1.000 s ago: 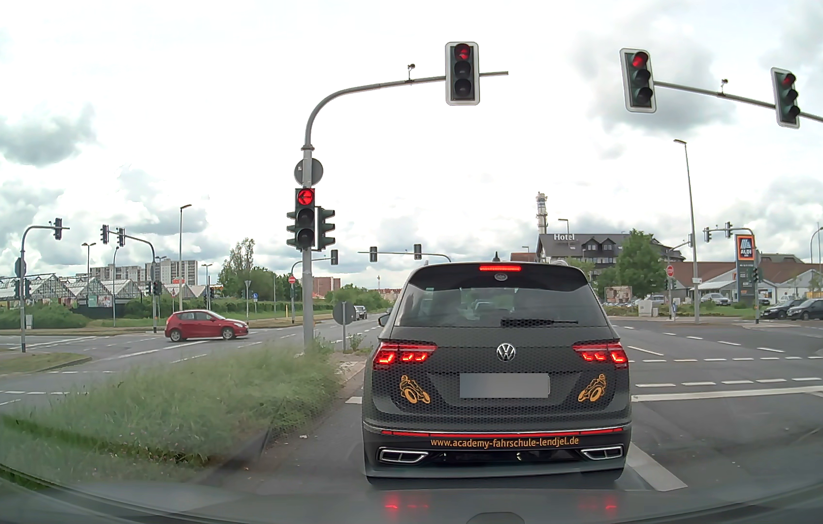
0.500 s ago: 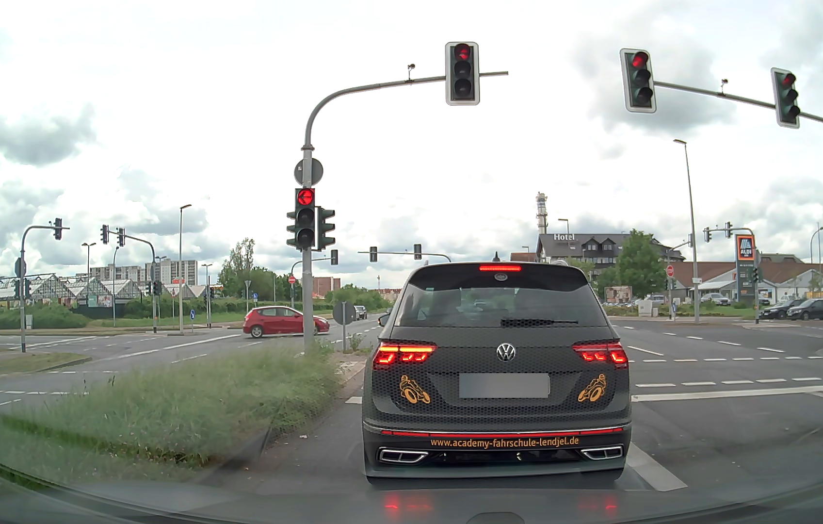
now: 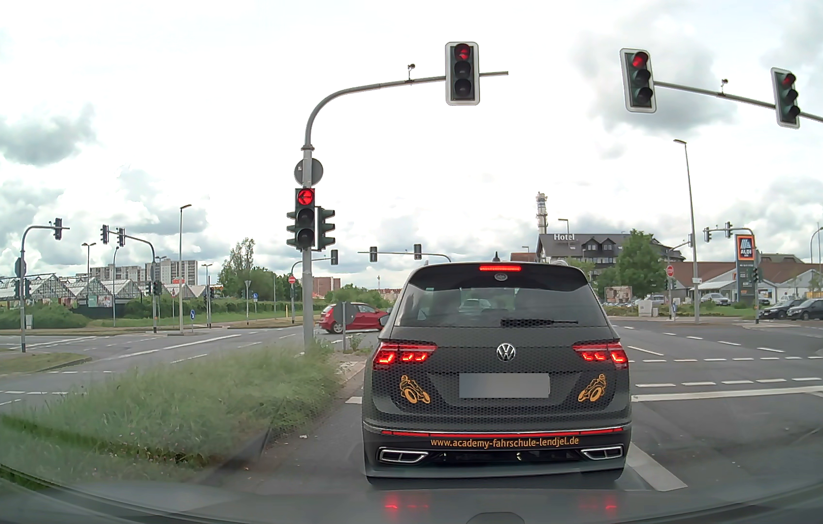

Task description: Follow the waypoints while adhering to traffic rules and regulations

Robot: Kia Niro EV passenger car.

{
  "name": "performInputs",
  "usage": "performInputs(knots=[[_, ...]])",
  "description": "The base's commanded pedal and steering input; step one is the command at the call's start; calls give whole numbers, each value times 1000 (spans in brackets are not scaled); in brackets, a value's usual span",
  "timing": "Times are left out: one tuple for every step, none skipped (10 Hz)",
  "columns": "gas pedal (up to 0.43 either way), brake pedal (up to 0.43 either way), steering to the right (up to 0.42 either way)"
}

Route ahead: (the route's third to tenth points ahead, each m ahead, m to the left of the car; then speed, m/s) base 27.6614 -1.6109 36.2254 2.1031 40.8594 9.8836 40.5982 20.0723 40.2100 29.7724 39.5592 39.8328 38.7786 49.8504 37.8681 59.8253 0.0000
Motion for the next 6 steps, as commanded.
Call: performInputs(knots=[[0,262,6],[0,256,6],[0,262,6],[0,256,6],[0,262,6],[0,256,6]])
